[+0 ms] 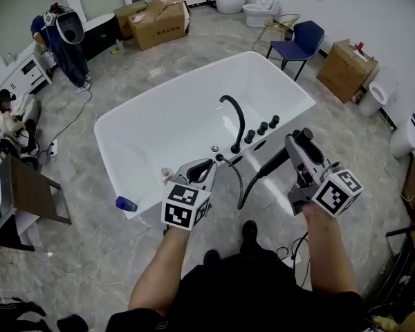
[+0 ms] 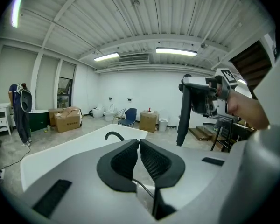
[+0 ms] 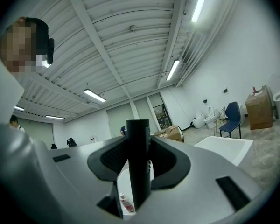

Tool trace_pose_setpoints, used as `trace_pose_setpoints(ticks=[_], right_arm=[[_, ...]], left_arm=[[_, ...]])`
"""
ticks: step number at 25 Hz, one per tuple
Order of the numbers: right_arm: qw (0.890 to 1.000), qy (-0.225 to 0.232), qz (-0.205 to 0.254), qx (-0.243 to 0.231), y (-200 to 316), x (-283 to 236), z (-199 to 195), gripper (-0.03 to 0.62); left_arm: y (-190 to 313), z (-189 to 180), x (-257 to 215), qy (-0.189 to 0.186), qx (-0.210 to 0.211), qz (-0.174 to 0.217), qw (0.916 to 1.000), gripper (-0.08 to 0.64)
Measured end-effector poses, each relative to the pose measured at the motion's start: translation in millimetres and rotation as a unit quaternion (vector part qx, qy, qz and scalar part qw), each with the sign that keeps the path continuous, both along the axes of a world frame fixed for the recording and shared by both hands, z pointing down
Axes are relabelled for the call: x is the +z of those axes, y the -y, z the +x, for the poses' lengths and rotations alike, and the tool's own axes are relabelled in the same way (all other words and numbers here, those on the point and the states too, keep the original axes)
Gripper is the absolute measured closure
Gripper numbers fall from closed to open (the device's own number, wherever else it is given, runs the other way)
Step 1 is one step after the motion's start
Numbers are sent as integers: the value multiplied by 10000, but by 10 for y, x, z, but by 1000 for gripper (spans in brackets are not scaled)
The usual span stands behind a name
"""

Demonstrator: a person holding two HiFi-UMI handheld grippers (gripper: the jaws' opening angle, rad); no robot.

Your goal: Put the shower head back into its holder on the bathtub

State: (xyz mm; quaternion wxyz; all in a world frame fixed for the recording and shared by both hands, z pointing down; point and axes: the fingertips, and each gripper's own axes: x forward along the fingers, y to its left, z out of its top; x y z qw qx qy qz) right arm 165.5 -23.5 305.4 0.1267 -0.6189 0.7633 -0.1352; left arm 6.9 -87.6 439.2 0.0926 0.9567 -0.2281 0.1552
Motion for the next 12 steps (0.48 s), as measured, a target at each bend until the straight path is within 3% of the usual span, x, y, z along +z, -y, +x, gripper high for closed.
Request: trace_pose_setpoints(ticks=[12], right_arm=[[9959, 196, 127, -872, 753, -35, 708, 445]], left_arm=[[507, 810, 115, 215, -510, -283, 9981, 528]])
